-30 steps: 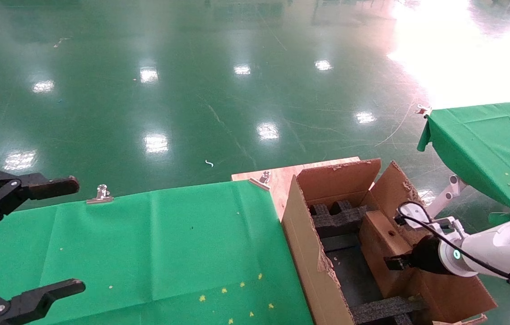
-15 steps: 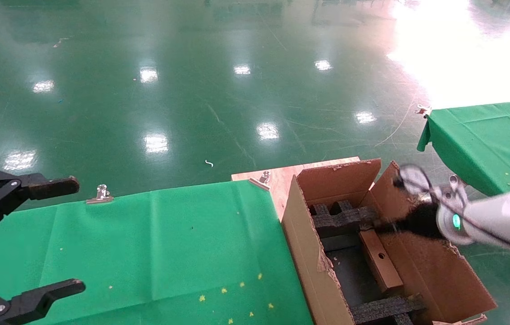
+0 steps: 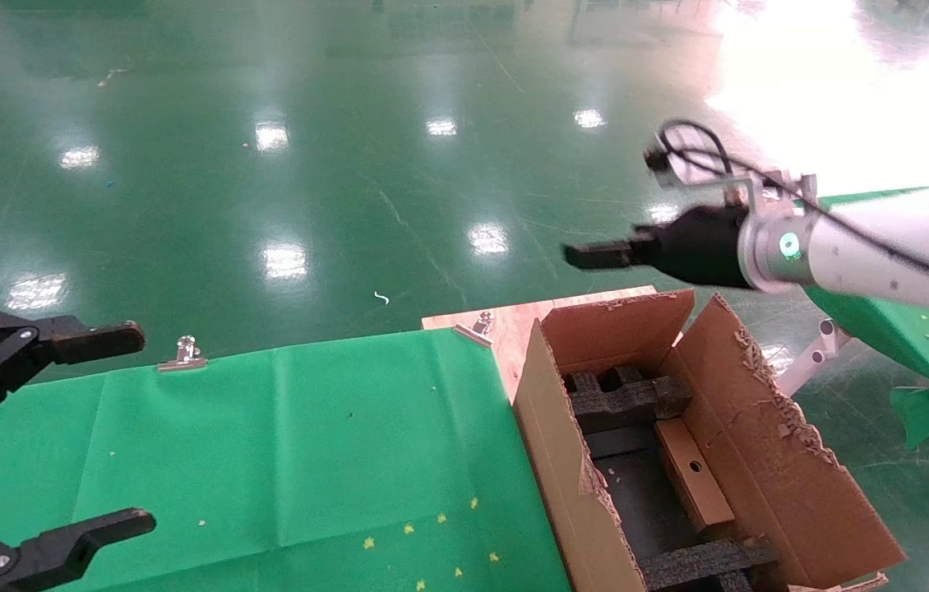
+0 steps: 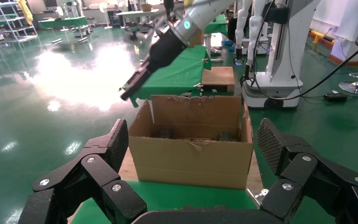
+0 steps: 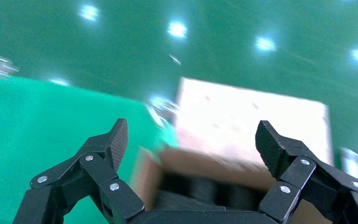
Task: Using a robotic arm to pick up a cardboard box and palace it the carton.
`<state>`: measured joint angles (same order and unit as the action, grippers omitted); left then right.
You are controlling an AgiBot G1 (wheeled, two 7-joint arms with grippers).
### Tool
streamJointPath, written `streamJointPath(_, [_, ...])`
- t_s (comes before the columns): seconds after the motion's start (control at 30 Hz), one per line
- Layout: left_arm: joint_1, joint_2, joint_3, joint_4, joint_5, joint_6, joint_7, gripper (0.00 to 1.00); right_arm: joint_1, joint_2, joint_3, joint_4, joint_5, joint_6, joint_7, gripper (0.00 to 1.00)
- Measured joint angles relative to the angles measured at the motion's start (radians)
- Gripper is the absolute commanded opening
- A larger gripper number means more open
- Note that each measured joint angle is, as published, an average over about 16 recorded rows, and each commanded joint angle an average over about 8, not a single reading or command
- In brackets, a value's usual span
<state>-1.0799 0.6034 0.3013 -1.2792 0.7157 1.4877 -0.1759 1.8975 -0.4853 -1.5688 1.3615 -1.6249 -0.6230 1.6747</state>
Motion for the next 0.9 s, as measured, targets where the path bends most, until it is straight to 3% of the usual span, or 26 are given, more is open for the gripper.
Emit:
streamJointPath(0.17, [0.000,0.000,0.000,0.000,0.000,0.000,0.000,1.00,0.029,-0.001,0.050,0.004,0.186,-0.031,-0.127,1.00])
streamJointPath(0.3, [0.000,0.000,0.000,0.000,0.000,0.000,0.000,1.00,0.038,0.002,0.074,0.005,0.275,-0.054,-0.189,1.00])
streamJointPath(0.63, [0.000,0.000,0.000,0.001,-0.001,-0.001,0.000,1.00,0.003,-0.002,0.134,0.001,0.328,-0.101,-0.257,1.00])
streamJointPath(0.9, [0.000,0.000,0.001,0.001,-0.001,-0.001,0.001,1.00,-0.091,-0.016,0.264,-0.008,0.389,-0.187,-0.395,1.00])
